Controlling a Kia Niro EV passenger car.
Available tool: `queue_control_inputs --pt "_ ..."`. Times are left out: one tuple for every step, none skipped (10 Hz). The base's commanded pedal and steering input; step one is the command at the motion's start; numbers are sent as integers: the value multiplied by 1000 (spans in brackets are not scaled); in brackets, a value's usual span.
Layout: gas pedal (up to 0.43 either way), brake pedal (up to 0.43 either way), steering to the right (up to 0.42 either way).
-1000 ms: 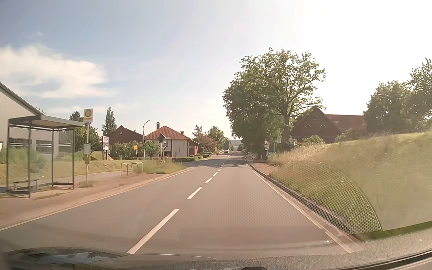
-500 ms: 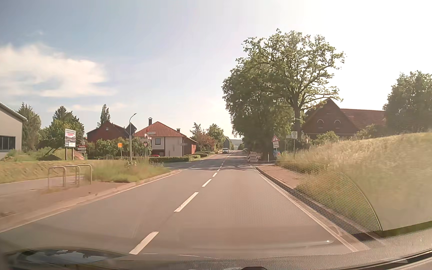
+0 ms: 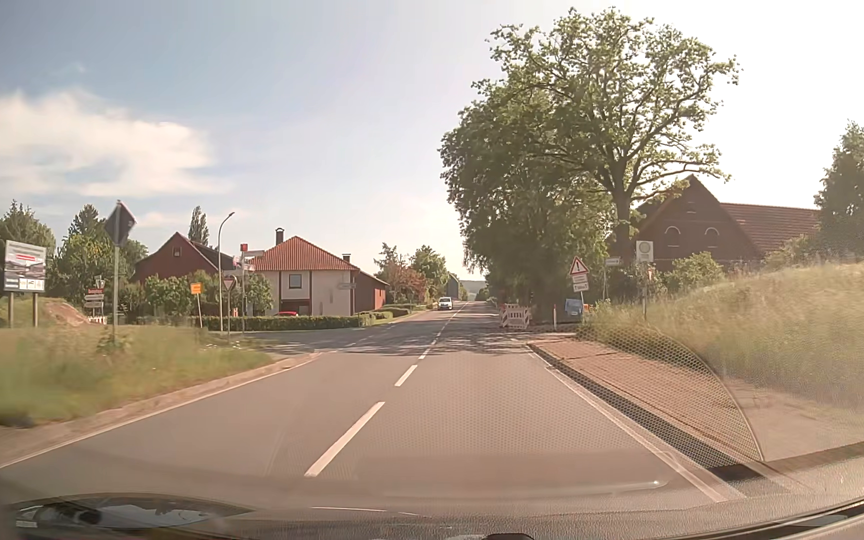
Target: Follow the waypoints while adhering to traffic rules and regulations
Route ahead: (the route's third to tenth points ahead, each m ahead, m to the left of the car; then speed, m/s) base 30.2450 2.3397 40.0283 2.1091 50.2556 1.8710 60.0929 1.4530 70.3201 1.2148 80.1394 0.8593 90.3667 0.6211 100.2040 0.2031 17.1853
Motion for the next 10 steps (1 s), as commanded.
queue_control_inputs --pt "169 0 1" --pt "169 0 0" --pt "169 0 0" --pt "157 0 0" --pt "157 0 0" --pt "157 0 0" --pt "157 0 0" --pt "157 0 0" --pt "169 0 2" --pt "169 0 2"
